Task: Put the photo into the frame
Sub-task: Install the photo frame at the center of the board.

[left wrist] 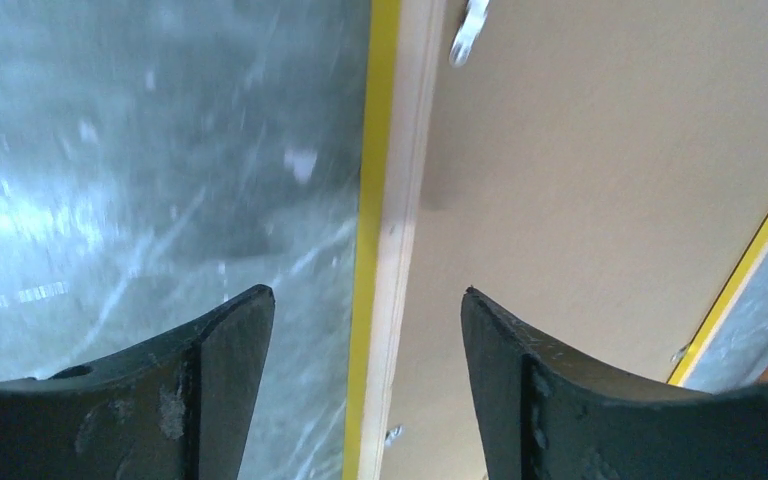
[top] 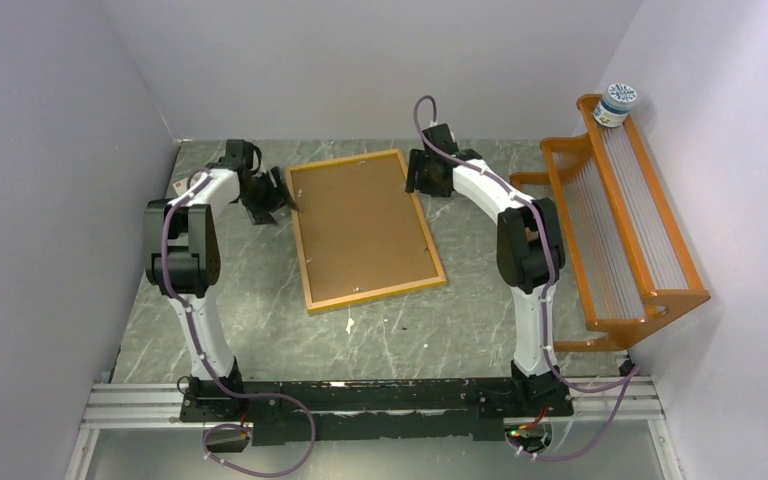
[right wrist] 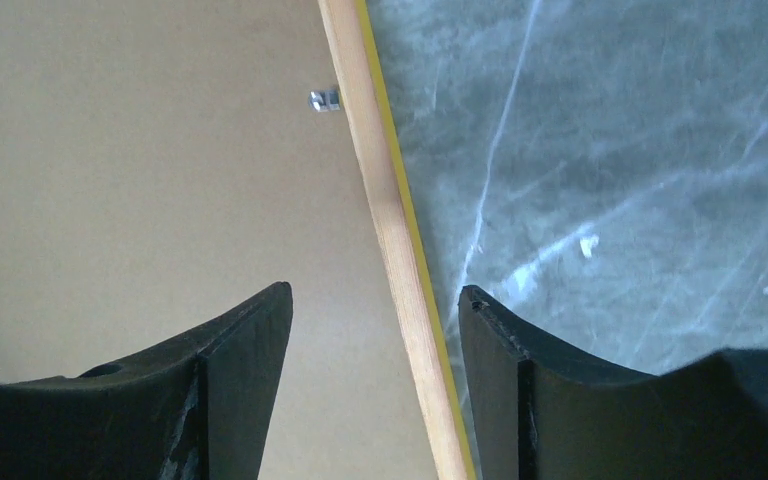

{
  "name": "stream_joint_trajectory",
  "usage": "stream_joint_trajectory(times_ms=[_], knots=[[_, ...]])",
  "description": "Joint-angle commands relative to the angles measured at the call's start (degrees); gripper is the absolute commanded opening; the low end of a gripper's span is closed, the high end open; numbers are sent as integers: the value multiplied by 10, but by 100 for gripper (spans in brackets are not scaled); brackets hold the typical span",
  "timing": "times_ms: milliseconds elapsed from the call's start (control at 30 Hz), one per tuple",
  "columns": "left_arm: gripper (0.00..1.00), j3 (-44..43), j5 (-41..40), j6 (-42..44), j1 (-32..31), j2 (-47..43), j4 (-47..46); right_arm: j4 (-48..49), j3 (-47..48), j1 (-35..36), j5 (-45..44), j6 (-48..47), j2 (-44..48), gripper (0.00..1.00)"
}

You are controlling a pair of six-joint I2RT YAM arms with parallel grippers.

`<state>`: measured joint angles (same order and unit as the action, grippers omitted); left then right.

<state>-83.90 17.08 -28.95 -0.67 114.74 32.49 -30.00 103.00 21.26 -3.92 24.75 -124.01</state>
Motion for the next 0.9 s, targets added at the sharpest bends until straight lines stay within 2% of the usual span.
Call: stream_joint_trajectory(times_ms=[0, 200, 400, 533, 867], knots=[[75, -84, -38, 27, 2, 46, 16, -3, -47, -1, 18, 22, 42, 66], [74, -150, -42, 33, 1, 108, 0, -1, -88, -1, 32, 14, 51, 64], [82, -213, -53, 45, -5, 161, -12, -3, -103, -1, 34, 6, 47, 63], [82, -249, -67, 47, -13, 186, -3, -1, -105, -1, 36, 1, 43, 63], [64, -294, -138, 40, -38, 223, 52, 4, -107, -1, 37, -9, 35, 61]])
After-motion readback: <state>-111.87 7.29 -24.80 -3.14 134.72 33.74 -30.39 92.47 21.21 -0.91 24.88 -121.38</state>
